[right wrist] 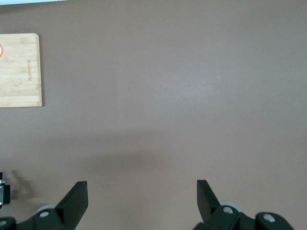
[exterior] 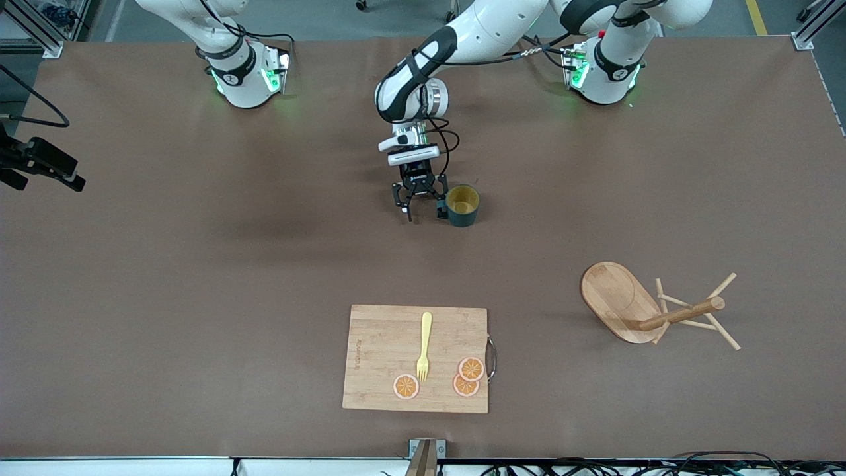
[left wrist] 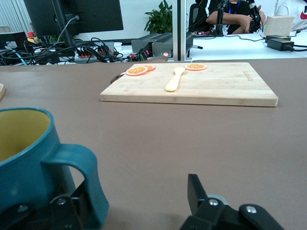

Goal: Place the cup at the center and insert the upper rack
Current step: 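Lift the teal mug with the left gripper, then carry the mug with the left gripper over the wooden mug stand, then lower the mug onto the stand's central post with the left gripper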

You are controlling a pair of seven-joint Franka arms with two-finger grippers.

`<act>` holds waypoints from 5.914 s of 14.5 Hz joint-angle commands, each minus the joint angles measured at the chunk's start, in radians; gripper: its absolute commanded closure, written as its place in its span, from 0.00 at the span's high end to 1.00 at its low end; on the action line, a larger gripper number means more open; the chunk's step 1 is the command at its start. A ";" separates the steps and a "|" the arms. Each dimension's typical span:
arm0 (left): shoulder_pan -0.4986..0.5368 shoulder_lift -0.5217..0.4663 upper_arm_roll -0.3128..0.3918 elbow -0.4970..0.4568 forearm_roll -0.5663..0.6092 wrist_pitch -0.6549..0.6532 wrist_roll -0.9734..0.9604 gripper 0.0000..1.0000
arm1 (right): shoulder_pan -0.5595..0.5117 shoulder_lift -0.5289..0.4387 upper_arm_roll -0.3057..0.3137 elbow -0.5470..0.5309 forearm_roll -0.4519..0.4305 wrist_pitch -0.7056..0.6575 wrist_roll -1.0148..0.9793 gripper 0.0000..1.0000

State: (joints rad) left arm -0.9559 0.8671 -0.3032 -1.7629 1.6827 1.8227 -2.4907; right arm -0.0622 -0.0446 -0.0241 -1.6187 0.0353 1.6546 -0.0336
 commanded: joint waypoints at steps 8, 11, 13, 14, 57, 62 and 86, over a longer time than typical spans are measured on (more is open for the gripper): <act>0.008 0.006 0.007 0.014 -0.003 0.027 -0.002 0.26 | -0.004 -0.004 0.004 0.002 -0.011 -0.004 -0.002 1.00; 0.017 0.000 0.007 0.011 -0.023 0.027 -0.033 0.00 | -0.004 -0.004 0.004 0.002 -0.011 -0.004 -0.002 1.00; 0.019 -0.008 0.007 0.016 -0.027 0.027 -0.025 0.00 | -0.004 -0.004 0.004 0.002 -0.011 -0.004 0.000 1.00; 0.020 -0.013 0.004 0.025 -0.043 0.029 -0.019 0.00 | -0.004 -0.004 0.004 0.002 -0.011 -0.004 0.000 1.00; 1.148 -0.484 -0.004 0.168 -2.325 0.360 1.329 0.00 | -0.031 -0.008 0.010 -0.007 -0.018 -0.016 -0.008 1.00; 1.175 -0.473 -0.004 0.149 -2.327 0.365 1.359 0.00 | -0.038 -0.004 0.009 -0.009 -0.018 -0.018 -0.009 1.00; 1.244 -0.413 0.003 0.158 -2.316 0.386 1.448 0.01 | -0.031 -0.004 0.010 -0.007 -0.018 -0.012 -0.002 1.00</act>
State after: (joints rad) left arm 0.2808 0.4557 -0.2959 -1.6094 -0.6190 2.2031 -1.0606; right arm -0.0848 -0.0428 -0.0238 -1.6196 0.0247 1.6359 -0.0343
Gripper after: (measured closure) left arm 0.952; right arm 0.000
